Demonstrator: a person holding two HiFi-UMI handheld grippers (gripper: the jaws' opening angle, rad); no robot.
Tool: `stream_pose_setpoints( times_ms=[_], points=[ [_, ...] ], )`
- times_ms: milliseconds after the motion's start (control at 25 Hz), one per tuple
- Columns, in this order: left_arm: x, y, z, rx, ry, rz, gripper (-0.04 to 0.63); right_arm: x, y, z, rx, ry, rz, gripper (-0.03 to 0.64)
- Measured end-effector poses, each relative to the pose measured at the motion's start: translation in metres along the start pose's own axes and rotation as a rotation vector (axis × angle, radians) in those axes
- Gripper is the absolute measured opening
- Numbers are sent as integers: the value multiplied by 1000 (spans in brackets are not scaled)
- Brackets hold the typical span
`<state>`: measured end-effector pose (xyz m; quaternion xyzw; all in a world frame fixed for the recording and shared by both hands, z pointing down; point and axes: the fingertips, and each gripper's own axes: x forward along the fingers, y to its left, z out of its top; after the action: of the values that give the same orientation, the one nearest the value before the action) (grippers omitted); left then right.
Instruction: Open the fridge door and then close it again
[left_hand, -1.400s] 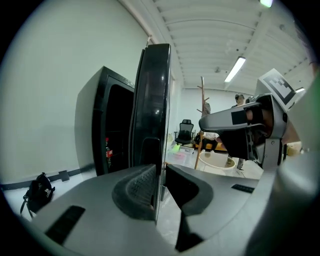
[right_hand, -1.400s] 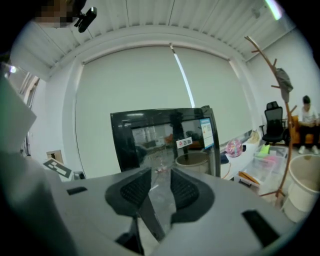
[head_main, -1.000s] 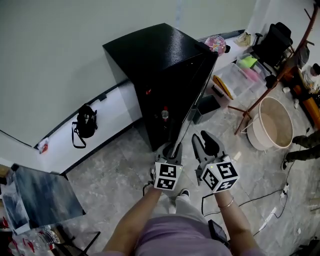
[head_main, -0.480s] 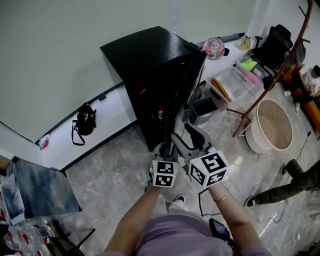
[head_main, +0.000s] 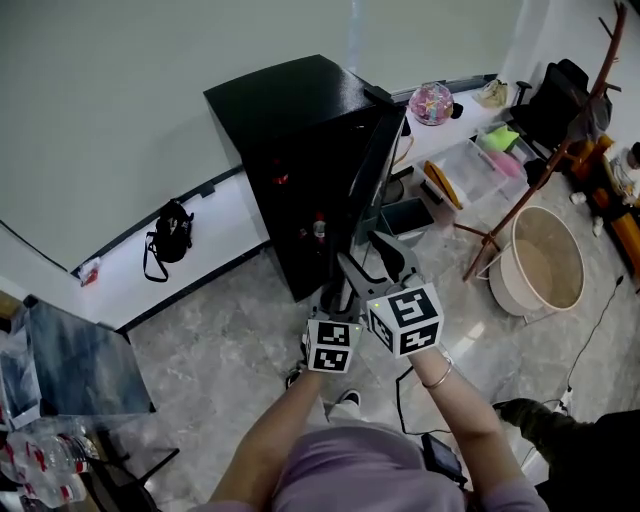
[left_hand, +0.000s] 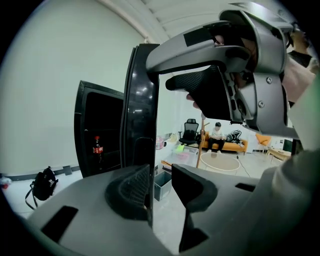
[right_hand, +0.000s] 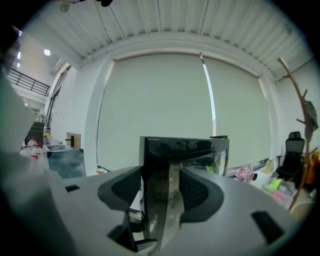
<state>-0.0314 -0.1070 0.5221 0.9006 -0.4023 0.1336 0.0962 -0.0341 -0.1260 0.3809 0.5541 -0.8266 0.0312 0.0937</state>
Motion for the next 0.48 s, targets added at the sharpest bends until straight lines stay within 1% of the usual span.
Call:
stream_pose_setpoints(
  times_ms=[40, 160, 280, 360, 480],
  points=[
    [-1, -1, 0, -9, 2, -10, 131, 0, -1, 0, -11, -1, 6, 245],
    [-15, 1, 2, -48, -23, -40, 130, -1, -1, 0, -37, -3, 24, 245],
    [-31, 19, 5, -88, -60, -43, 134, -3, -1, 0, -45, -5, 38, 244],
    [-31, 34, 3, -115, -56, -59, 176, -3, -3, 0, -44, -7, 44, 244],
    [-20, 38, -1, -124, -29, -132, 215, -4, -3, -1, -48, -8, 49, 244]
  ],
)
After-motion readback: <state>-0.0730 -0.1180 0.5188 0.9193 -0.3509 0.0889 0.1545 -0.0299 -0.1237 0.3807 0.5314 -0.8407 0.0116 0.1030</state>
